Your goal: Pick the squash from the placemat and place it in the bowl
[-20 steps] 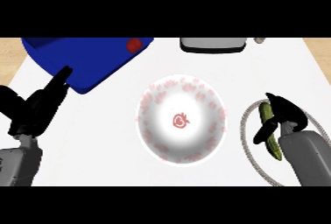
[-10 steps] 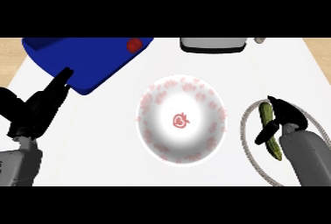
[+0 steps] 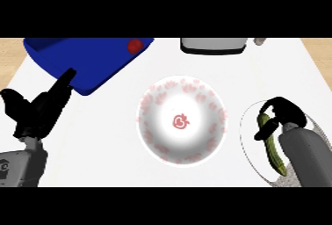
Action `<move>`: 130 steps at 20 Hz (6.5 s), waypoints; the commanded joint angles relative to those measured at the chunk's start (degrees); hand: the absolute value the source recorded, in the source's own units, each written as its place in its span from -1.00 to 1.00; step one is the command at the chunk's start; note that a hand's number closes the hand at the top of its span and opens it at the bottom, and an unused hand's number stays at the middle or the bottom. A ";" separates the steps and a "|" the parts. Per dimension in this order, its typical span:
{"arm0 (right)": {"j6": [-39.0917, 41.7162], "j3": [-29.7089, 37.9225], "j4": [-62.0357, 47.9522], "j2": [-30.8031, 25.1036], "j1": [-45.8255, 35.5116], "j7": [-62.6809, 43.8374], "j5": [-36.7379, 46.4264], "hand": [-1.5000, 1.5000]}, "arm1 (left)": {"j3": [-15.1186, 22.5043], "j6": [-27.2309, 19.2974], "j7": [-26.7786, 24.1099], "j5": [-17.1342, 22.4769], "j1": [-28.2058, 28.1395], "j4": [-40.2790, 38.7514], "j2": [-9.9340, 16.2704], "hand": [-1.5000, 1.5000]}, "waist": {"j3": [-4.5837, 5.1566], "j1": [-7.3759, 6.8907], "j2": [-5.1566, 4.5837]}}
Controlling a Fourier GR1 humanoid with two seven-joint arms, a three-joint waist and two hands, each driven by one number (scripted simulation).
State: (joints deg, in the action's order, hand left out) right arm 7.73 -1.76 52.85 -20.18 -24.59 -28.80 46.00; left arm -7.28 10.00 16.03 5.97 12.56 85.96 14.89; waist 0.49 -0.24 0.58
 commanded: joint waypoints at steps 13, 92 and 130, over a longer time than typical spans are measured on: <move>0.83 -8.44 24.98 -1.41 24.75 11.62 2.47 1.00 | -1.15 -0.22 0.66 -0.57 -2.50 1.91 -0.98 0.00 | -0.37 3.52 0.48; -22.53 -6.09 0.30 20.17 -28.16 -5.90 -21.19 -1.00 | -0.20 3.94 0.04 -0.86 1.71 -0.05 -1.75 0.00 | -0.52 -3.09 -1.39; -17.81 -5.57 65.80 -2.84 15.12 14.56 -44.03 -1.00 | -5.47 2.40 0.24 -0.43 -2.93 0.48 -0.11 0.00 | -0.53 5.65 0.36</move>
State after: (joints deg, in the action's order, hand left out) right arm -13.22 -7.64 105.35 -22.33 -18.60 -15.79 8.22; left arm -12.19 12.56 17.05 5.63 7.48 89.25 14.52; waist -0.11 4.37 1.30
